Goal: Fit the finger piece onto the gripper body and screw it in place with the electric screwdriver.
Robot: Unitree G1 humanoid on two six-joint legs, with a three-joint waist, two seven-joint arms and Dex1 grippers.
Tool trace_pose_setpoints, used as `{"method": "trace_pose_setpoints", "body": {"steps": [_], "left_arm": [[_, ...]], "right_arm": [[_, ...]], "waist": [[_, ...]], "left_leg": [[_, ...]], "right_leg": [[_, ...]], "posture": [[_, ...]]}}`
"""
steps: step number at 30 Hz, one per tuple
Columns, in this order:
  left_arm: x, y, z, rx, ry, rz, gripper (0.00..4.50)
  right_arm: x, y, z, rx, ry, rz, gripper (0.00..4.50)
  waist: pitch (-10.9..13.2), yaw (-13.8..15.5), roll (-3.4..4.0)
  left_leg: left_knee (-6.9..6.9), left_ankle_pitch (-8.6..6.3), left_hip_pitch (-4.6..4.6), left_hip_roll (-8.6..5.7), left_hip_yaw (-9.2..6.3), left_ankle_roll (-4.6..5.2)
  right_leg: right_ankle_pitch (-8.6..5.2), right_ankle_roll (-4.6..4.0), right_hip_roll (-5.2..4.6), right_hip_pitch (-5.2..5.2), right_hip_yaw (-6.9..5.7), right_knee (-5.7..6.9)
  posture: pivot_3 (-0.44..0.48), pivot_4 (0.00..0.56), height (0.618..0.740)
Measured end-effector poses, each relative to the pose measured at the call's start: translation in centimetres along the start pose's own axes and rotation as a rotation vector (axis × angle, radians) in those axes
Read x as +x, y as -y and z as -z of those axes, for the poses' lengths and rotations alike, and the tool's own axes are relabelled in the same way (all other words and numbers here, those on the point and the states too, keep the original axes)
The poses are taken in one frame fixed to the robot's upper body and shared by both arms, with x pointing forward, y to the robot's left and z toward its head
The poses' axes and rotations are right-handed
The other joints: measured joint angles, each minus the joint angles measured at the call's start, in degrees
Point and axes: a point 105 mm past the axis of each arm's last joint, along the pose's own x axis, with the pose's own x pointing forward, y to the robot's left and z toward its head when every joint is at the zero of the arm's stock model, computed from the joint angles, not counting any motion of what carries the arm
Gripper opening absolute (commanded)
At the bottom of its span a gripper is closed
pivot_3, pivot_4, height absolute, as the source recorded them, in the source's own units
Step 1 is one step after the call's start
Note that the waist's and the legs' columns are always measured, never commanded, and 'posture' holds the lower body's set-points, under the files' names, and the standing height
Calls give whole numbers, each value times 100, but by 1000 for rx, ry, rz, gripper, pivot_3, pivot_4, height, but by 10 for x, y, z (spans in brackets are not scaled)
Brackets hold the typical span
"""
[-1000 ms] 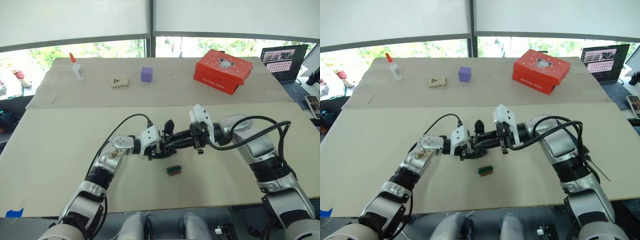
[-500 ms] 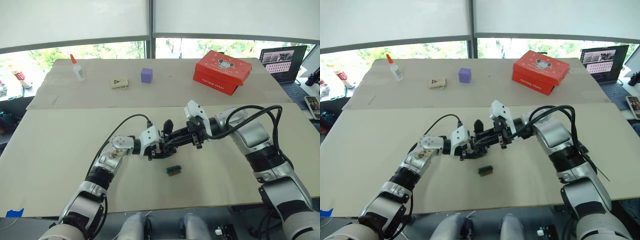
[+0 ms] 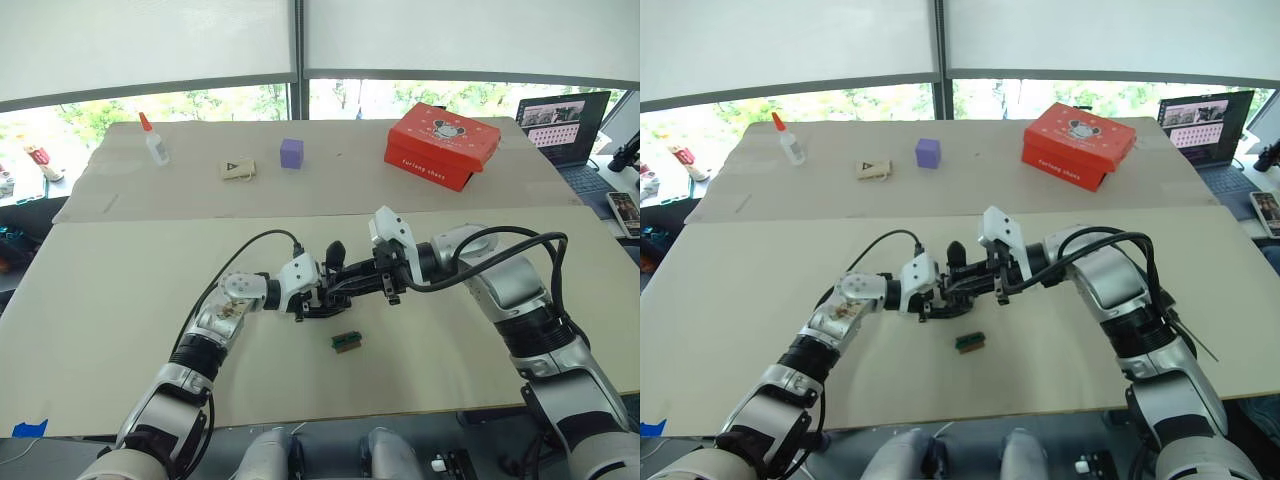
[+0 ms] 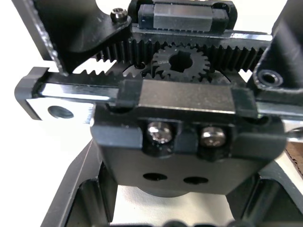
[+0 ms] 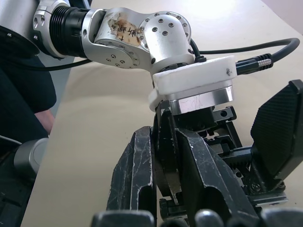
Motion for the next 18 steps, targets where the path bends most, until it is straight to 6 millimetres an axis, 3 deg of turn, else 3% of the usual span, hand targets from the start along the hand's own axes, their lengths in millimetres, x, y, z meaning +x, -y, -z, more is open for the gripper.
{"method": "trace_pose_setpoints", "body": {"steps": [18], "left_arm": [[-1,1,1,-2,1,-11,2336]], "right_arm": [[1,0,1,-55,1,-42,297]], "waist": [[0,-7,0]], "left_leg": [[-17,0,19,-2,7,0]], "right_leg": [[0,-1,-35,4,-17,-3]], "posture": [[0,150,740]]}}
